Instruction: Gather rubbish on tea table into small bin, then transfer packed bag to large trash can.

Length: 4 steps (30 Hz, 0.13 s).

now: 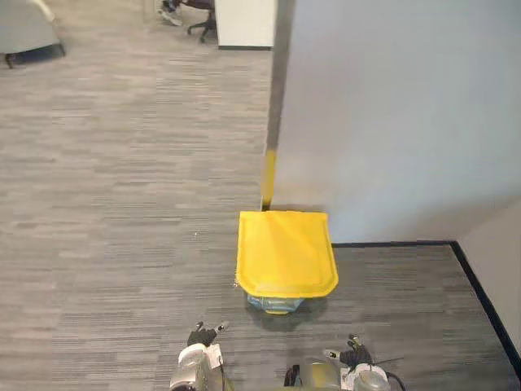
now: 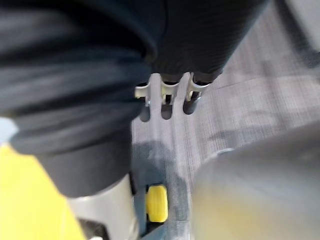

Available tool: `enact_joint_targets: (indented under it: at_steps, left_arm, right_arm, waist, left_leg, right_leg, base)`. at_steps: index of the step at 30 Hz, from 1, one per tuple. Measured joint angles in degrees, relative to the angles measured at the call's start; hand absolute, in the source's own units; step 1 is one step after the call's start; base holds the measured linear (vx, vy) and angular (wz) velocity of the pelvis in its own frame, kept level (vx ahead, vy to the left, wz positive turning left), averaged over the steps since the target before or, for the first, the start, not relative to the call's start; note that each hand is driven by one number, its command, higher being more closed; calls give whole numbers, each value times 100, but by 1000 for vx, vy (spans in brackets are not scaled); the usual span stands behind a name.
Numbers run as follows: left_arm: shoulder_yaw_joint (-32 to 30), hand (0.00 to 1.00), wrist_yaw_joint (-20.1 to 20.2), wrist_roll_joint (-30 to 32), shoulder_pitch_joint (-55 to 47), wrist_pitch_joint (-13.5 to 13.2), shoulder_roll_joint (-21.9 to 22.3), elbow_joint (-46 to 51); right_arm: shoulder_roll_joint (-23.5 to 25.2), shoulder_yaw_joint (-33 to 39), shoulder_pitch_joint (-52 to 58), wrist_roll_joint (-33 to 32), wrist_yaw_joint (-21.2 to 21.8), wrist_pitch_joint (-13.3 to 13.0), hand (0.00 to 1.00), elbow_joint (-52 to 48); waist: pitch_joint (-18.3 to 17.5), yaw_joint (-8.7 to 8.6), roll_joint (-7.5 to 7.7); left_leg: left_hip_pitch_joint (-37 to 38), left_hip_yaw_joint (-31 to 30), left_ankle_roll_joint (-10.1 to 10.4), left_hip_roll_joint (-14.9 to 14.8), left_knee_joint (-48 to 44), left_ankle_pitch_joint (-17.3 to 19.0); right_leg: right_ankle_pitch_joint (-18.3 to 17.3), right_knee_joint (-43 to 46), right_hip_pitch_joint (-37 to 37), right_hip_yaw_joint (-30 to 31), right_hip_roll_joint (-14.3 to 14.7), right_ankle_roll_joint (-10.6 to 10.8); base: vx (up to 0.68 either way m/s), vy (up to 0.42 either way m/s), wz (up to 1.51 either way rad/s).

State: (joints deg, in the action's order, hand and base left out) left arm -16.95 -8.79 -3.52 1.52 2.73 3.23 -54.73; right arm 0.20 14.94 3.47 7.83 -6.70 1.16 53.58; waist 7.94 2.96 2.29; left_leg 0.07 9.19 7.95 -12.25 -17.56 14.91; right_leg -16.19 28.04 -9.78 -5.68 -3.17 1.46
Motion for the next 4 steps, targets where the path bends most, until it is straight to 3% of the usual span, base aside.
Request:
enact_joint_targets:
  at_steps: [4]
  left_arm:
    - [-1, 0, 2, 2, 2, -4, -43, -215]
  right_arm:
    - [-29, 318, -128, -68, -16, 41, 0, 376]
  waist:
    - [-106, -35, 25]
  left_leg:
    - [212, 145, 74, 213, 593, -373]
  right_leg:
    - [318, -426, 74, 131, -79, 107]
  base:
    - [-21, 55, -5]
